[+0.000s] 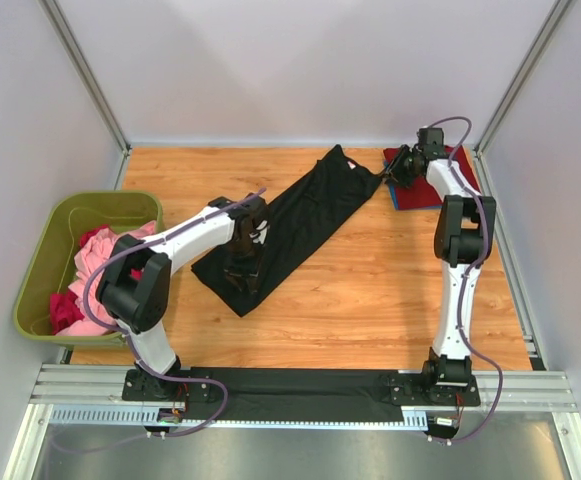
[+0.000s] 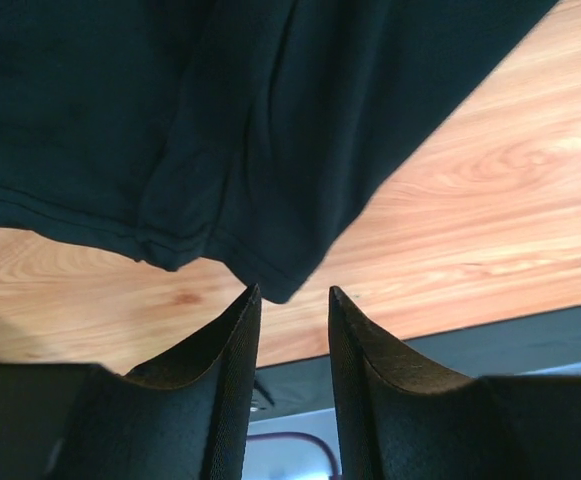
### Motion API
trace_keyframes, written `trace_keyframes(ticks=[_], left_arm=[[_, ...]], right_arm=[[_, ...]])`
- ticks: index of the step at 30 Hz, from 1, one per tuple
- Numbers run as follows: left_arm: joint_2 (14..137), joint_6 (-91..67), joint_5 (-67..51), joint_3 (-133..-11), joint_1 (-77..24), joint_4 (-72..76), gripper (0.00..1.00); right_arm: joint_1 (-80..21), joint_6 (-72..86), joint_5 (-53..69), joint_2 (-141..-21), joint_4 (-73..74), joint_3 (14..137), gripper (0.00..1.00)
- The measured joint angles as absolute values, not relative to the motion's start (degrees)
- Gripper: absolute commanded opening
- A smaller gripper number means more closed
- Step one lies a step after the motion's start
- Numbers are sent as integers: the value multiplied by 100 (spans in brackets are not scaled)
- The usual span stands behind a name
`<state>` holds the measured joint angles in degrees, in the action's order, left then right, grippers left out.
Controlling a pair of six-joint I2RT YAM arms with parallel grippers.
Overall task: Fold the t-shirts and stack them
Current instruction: Fold the tshirt
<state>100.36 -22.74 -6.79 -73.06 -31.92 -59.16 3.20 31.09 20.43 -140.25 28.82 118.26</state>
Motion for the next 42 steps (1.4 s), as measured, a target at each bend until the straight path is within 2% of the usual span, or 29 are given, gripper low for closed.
trace_keyframes(ticks=[5, 17, 24, 29, 32, 36, 42], left_arm=[[10095, -2078, -486, -6971, -3238, -5741, 39], [10466, -2084, -648, -6453, -3468, -5310, 34], [10475, -2486, -858, -6348, -3601, -5384, 35], [10466, -3094, -1238, -6261, -3811, -5404, 40], [10287, -3433, -1385, -6195, -3948, -5380, 45], [9738, -3500, -1256, -6329, -3997, -5688, 49], [9362, -3223, -711, -6984, -3562, -5988, 48]], right_arm=[[320, 3105, 2064, -13391, 2930, 11107, 41], [320, 3079, 1997, -10527, 3242, 9727, 42], [320, 3033, 1859, -9277, 3710, 8331, 42], [237, 3166, 1678, -8335, 4075, 7354, 42], [-71, 3553, 1459, -7629, 4147, 6676, 43], [-1061, 4469, 1044, -7022, 4038, 5826, 43], [-2832, 5902, 255, -7599, 3581, 5487, 42]])
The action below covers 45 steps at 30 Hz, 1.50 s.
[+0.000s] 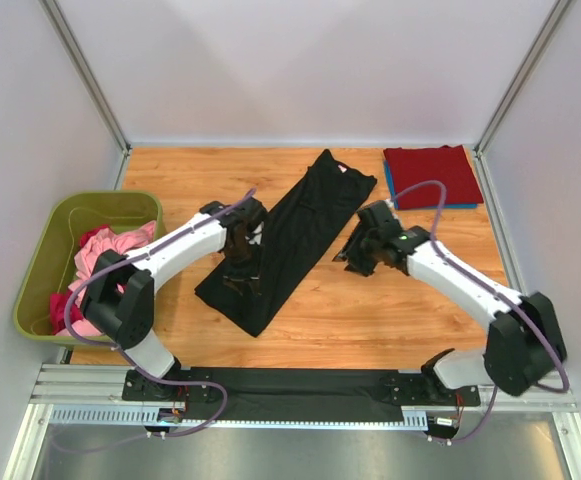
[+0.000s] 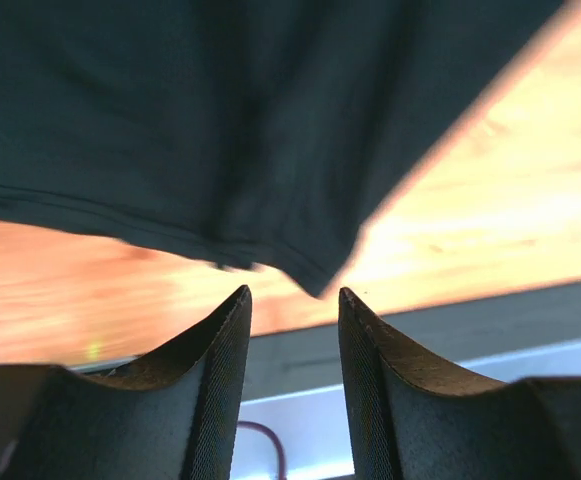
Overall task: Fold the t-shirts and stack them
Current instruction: Fold the tshirt
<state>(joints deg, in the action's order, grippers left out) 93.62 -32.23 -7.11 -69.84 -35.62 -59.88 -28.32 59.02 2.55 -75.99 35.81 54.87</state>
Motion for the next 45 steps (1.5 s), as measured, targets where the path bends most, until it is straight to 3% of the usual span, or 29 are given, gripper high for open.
trace_keyframes(ticks=[6, 12, 20, 34, 39, 42, 45], left_arm=[[9467, -2893, -388, -6963, -2257, -6007, 47], [9876, -2613, -220, -7218, -1511, -6108, 48], [9880, -2510, -340, -7533, -895, -6108, 48], [9880, -2447, -523, -7531, -902, -6084, 48], [9880, -2405, -572, -7531, -902, -6084, 48], [9880, -2397, -574, -7533, -902, -6088, 48], [9880, -2355, -600, -7533, -902, -6088, 48]], right_arm=[[-4547, 6928, -576, -9041, 3597, 6514, 46], [-5826, 7666, -681, -10038, 3454, 7142, 43], [-6490, 8412, -718, -10455, 3498, 7172, 44], [-6849, 9135, -698, -10899, 3153, 7002, 37], [-6851, 9196, -703, -10899, 3188, 6980, 27], [-6851, 9207, -705, -10899, 3238, 6976, 8], [-6855, 9216, -703, -10899, 3354, 6976, 0]])
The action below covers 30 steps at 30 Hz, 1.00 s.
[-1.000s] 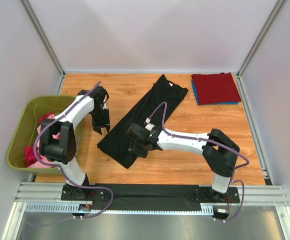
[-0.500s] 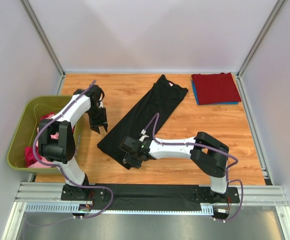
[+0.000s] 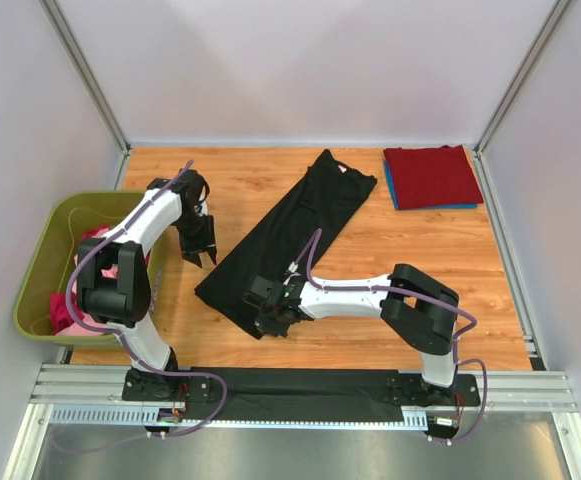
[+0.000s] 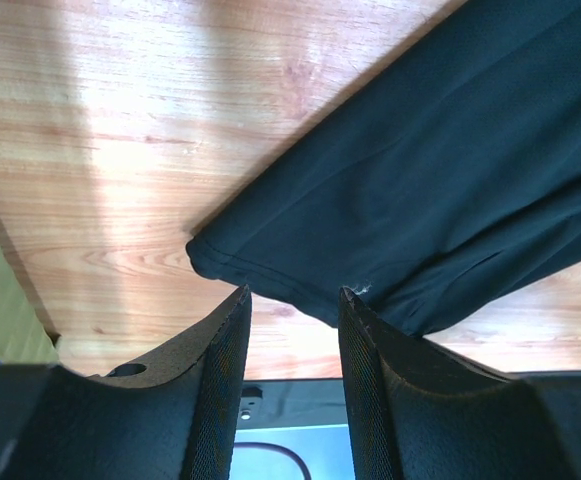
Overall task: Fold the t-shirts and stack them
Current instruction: Fold the tshirt
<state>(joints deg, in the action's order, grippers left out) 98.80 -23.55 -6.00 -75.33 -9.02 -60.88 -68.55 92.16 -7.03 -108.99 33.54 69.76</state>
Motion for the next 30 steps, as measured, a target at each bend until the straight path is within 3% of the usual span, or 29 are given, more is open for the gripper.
trace_keyframes(ticks=[6, 16, 19, 20, 25, 30], left_arm=[[9852, -2191, -749, -7406, -1109, -6014, 49], [8823, -1964, -1619, -6401, -2152, -5918, 57], [8746, -1957, -1920, -6340, -2722, -5883, 58], [8711, -1957, -2012, -6254, -2821, -5850, 59], [8573, -1955, -2097, -5765, -2808, -5822, 60], [8840, -1900, -2036, -5509, -2801, -5784, 60]], right_arm=[[-6855, 9078, -744, -10630, 3603, 6687, 0], [-6932, 8615, -864, -8694, 4517, 5017, 0], [-6954, 8427, -919, -8364, 4814, 5009, 8], [-6958, 8361, -932, -8278, 4897, 5009, 16], [-6963, 8108, -947, -7837, 5225, 5009, 36], [-6963, 7977, -917, -7273, 5120, 4836, 45]])
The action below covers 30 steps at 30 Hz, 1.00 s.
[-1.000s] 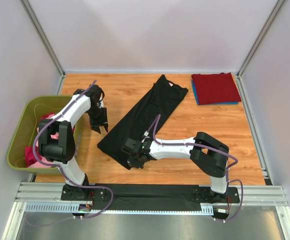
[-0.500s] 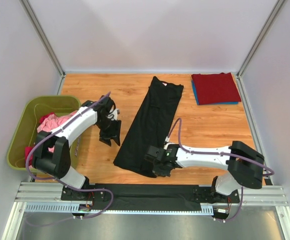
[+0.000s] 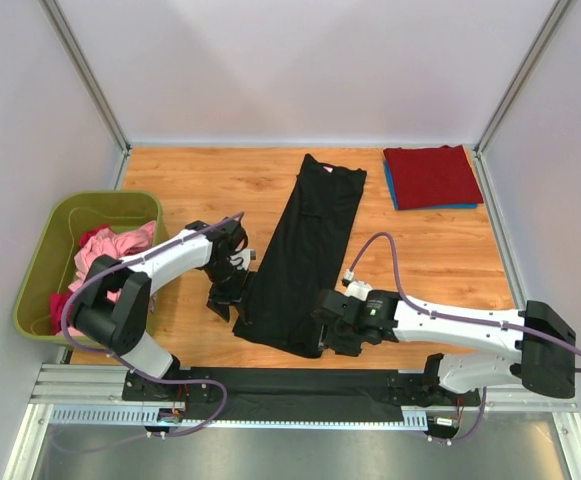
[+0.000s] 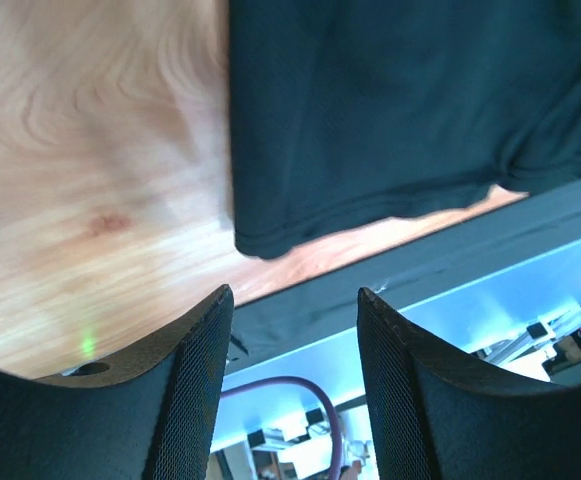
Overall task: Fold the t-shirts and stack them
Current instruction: Fold the tshirt
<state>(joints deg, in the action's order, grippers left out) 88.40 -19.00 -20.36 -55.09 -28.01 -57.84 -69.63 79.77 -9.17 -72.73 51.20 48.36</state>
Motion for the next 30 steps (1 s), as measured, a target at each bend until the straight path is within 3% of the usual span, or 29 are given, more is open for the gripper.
trace_keyframes(ticks=[4, 13, 16, 18, 21, 22, 25, 30], left_arm=[[9214, -1896, -1868, -5509, -2801, -5653, 60], [9929, -1946, -1422, -5489, -2790, -5487, 53], [9968, -1984, -1457, -5457, -2724, -5500, 34], [10027, -2012, -1546, -5430, -2679, -5507, 27], [10073, -2025, -1712, -5389, -2615, -5507, 15], [10073, -2029, -1793, -5365, -2609, -5476, 9], [10066, -2091, -2169, -5245, -2613, -5310, 5], [9832, -2421, -2851, -4716, -2648, -4919, 11]], right_arm=[[-6960, 7957, -760, -7150, 4696, 4364, 50], [-6904, 7940, -322, -7760, 3332, 3795, 50], [-6879, 7905, -158, -7981, 2891, 3765, 48], [-6875, 7872, -93, -8058, 2665, 3765, 46], [-6875, 7837, -27, -8128, 2495, 3763, 35], [-6875, 7817, -34, -8128, 2471, 3752, 23], [-6873, 7745, -47, -8093, 2552, 3732, 6], [-6869, 7658, -54, -7791, 3190, 3754, 2]])
